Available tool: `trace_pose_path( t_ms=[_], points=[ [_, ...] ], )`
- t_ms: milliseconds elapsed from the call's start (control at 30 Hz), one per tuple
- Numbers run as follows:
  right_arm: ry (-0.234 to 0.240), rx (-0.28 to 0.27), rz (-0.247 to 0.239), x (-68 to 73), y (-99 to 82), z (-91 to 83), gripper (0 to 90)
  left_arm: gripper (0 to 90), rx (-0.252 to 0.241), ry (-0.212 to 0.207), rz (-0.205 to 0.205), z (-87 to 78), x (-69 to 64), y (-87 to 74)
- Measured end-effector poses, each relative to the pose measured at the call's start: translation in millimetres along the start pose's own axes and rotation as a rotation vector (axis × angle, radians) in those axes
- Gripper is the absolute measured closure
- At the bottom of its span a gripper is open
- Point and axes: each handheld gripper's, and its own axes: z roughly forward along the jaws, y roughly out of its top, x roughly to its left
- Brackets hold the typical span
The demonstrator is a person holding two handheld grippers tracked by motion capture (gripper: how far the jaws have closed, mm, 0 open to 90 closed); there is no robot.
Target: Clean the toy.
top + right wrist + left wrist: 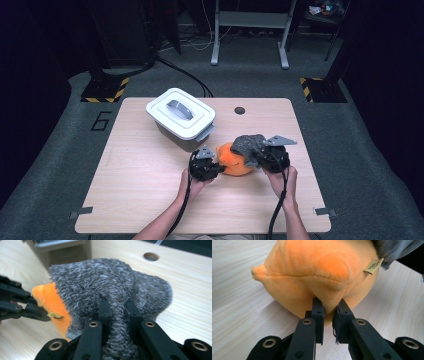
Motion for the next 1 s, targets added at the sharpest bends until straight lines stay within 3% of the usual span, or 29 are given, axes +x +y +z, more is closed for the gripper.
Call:
trace_pose_path(
  t_ms=[67, 167, 233, 367, 467, 500, 567, 733, 833, 1000],
  points=[
    [-0.017, 0.023, -0.02, 4.4, -1.0, 10.1, 78.8, 80.2, 0.005, 0.005, 0.016, -0.3, -1.4, 0.3],
    [-0.018, 0.035, 0.003, 1.9, -4.8, 19.1, 78.8, 77.9, -0.009, 0.01, 0.038, 1.6, -1.1, -0.4],
    [-0.013, 0.032, 0.018, -1.3, -6.2, 21.6, 78.9, 69.2, -0.008, 0.024, 0.057, 0.5, -2.6, -0.3],
    [0.005, 0.031, 0.043, -7.7, -8.6, 23.3, 78.9, 51.5, -0.019, 0.101, 0.136, -1.5, -9.7, -3.7],
    [0.007, 0.028, 0.036, -10.1, -7.7, 24.8, 78.9, 42.6, -0.01, 0.149, 0.163, 0.0, -10.8, -5.2],
    [0.013, 0.028, 0.049, -10.2, -7.7, 24.9, 78.9, 42.2, -0.01, 0.146, 0.157, 2.3, -10.9, -6.6],
    [0.018, 0.018, 0.048, -13.4, -9.0, 25.7, 78.9, 46.5, -0.012, 0.148, 0.165, 6.9, -11.5, -9.4],
    [0.019, 0.005, 0.065, -15.4, -12.8, 24.0, 78.9, 69.9, -0.026, 0.166, 0.213, 10.3, -19.4, -7.5],
    [0.016, -0.014, 0.057, -15.5, -11.9, 18.3, 79.0, 78.9, -0.029, 0.171, 0.209, 9.9, -18.8, -5.6],
    [0.011, -0.056, 0.022, -2.1, -2.7, 3.1, 78.9, 83.2, -0.028, 0.144, 0.174, 7.8, -16.1, -3.3]
  ],
)
